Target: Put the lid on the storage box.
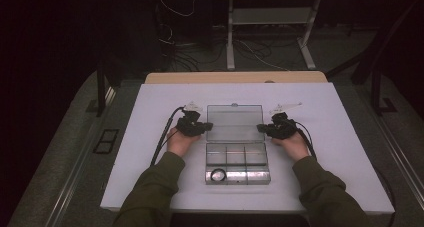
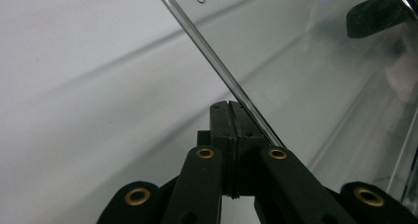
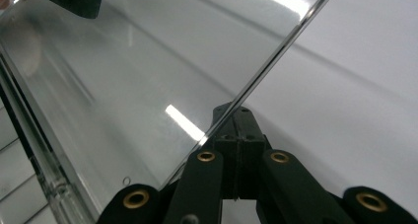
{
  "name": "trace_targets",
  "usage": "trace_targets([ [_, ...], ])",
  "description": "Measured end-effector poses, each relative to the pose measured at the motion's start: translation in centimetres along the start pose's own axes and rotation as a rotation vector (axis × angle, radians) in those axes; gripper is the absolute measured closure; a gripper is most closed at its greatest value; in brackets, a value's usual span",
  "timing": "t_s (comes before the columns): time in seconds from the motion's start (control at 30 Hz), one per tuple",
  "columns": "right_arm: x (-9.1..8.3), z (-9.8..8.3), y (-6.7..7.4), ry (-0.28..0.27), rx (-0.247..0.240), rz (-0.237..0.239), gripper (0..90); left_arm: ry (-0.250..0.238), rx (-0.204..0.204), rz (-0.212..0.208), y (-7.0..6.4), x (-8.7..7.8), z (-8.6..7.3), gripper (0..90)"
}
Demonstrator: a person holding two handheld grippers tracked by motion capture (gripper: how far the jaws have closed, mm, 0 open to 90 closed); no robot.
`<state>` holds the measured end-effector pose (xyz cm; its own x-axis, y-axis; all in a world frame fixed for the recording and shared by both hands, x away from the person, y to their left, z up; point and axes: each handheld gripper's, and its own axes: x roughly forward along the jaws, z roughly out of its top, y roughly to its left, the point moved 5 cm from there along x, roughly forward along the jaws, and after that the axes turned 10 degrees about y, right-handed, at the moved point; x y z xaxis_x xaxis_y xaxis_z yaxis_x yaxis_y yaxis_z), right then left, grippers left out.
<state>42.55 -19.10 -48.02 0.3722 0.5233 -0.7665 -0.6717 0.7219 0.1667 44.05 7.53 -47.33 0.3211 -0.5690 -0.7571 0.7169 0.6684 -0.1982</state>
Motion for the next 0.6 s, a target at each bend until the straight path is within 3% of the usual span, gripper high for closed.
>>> trace_targets([
  [0.37,-0.7,0.6,-0.4,-0.032,0.027,0.011,89.5,-0.052,-0.008,0.014,0.0,-0.2,1.3,89.0],
  [0.6,-1.1,0.8,-0.2,-0.047,0.005,0.0,89.5,-0.067,0.0,0.005,-0.2,-0.7,1.4,89.0],
])
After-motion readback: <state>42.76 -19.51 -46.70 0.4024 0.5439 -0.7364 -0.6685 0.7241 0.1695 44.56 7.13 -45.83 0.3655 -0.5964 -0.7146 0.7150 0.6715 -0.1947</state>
